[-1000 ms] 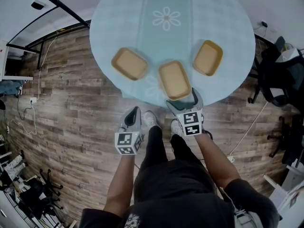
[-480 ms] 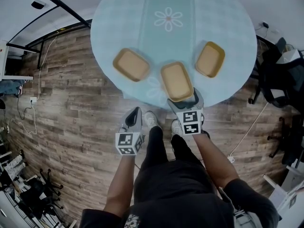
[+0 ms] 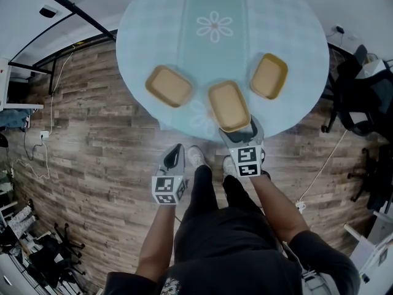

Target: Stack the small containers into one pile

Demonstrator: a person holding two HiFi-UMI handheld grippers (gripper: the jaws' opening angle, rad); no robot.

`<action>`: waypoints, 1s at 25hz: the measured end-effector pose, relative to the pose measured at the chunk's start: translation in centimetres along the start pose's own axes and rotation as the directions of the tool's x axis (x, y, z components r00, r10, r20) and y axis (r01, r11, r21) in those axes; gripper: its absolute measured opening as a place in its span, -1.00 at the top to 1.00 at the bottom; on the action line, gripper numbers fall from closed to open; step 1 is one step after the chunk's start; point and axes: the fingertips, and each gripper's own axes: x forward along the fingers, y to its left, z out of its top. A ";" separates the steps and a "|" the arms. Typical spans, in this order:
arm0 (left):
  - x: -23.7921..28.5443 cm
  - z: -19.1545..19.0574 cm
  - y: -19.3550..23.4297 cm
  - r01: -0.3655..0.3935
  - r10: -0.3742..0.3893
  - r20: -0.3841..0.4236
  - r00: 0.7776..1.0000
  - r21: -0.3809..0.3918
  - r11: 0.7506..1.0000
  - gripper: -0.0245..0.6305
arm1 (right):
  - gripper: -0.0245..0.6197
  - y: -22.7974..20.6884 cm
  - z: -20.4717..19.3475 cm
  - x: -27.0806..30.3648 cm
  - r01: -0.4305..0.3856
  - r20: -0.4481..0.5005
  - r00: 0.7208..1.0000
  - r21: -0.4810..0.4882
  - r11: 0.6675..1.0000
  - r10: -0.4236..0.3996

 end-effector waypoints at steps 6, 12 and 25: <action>-0.3 0.5 -0.6 0.000 0.000 0.011 1.000 0.012 1.000 0.91 | -0.54 -0.6 0.9 -1.6 0.010 0.040 0.999 -0.011 1.000 -0.010; -0.9 1.2 -1.0 0.004 -0.004 0.008 1.000 0.042 0.999 0.91 | -0.51 -0.7 2.8 -2.9 0.006 0.075 0.997 -0.024 1.000 -0.004; -2.8 5.3 0.1 -0.049 0.042 0.119 0.992 0.061 0.997 0.91 | -0.50 0.4 9.1 -3.4 -0.055 0.165 0.984 -0.048 0.997 0.062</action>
